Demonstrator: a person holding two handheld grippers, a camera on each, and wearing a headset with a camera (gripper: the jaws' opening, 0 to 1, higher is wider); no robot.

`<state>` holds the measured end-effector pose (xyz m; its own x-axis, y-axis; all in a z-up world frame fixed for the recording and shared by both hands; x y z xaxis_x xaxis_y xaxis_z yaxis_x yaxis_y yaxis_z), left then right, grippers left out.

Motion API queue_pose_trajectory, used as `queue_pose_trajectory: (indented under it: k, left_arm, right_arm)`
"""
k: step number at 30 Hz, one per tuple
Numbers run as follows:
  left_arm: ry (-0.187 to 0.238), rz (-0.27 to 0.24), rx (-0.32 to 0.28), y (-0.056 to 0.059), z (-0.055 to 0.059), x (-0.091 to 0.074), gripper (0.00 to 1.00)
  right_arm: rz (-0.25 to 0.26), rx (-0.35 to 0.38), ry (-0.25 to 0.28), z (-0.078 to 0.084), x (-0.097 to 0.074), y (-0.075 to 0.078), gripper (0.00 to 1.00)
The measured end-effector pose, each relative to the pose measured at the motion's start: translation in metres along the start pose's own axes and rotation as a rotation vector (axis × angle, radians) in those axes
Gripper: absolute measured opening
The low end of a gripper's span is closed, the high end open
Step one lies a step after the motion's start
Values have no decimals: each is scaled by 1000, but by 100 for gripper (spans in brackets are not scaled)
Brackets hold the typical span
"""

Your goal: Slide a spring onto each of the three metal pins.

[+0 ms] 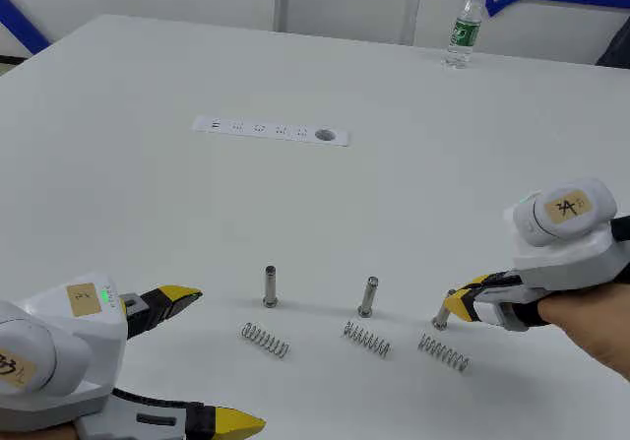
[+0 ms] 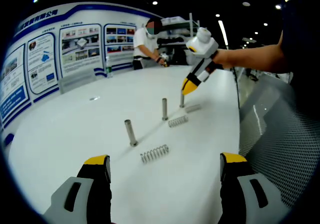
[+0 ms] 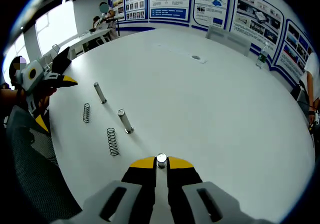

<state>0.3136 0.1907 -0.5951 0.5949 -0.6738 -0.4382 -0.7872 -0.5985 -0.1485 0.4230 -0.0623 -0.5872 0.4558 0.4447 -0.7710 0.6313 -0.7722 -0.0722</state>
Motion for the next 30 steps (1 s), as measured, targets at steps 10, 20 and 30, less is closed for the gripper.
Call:
queue_pose_trajectory:
  k: [10, 20, 30]
  left_arm:
    - [2, 4, -1, 2, -1, 1, 92]
    - [4, 5, -1, 2, -2, 2, 92]
    - [6, 4, -1, 2, -2, 2, 92]
  right_arm:
    - [0, -28, 1, 2, 0, 0, 9]
    - [-5, -35, 3, 5, -1, 0, 12]
    - [-6, -31, -4, 15, -7, 2, 15]
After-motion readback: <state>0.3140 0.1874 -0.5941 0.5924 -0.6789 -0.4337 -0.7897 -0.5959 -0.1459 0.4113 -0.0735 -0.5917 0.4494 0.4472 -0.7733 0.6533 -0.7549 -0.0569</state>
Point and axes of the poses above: the centre of the closed fingertips' face, and the gripper's own axes: x roughly forward along the fingers, y roughly to its right, z roughly out of its underside, the point moved 4 cm from there along -x, roughly backward along the fingers, and after that the axes turned 9 degrees about x, right-handed, at the moved point
